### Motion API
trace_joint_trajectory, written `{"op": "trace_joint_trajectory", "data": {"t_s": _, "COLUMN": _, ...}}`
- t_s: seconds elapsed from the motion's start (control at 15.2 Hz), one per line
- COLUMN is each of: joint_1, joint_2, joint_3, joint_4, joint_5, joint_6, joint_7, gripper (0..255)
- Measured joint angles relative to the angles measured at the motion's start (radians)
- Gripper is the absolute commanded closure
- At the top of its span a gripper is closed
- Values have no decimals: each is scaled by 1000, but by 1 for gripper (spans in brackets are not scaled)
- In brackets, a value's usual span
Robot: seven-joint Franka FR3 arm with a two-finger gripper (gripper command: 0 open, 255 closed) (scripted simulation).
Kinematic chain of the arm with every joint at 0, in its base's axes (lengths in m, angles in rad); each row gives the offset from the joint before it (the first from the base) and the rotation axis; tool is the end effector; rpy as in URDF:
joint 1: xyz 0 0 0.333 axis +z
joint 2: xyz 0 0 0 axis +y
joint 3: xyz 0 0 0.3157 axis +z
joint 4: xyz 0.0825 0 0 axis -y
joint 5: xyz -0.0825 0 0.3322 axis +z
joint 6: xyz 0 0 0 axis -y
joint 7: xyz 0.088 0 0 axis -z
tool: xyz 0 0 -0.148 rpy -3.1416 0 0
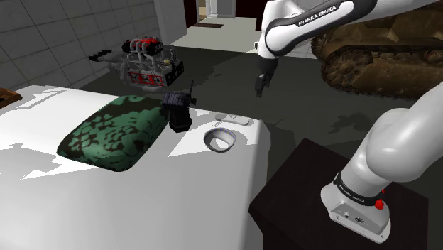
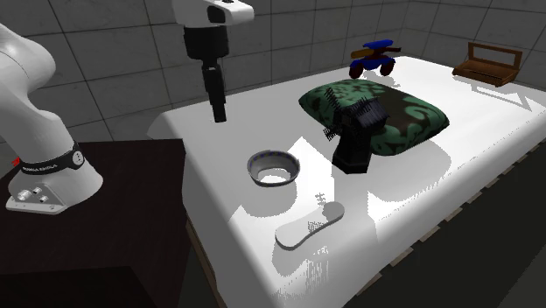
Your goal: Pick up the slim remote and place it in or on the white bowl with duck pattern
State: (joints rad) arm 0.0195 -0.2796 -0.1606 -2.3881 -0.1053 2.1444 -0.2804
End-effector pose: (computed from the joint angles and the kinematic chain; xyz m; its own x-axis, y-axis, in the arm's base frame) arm 0.4082 -0.0672 0.4137 0.9797 0.1995 0.0184 0.1983 -0.9787 0.0533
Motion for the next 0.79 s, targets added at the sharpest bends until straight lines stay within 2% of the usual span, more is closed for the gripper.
{"op": "trace_joint_trajectory", "data": {"t_s": 0.46, "joint_1": 2, "joint_2": 285, "joint_3": -37, "joint_4": 108, "joint_5": 57, "joint_6": 168, "joint_7": -133, "gripper": 0}}
{"op": "trace_joint_trajectory", "data": {"t_s": 0.79, "joint_1": -14, "joint_2": 475, "joint_3": -35, "joint_4": 216, "joint_5": 114, "joint_6": 243, "joint_7": -231, "gripper": 0}}
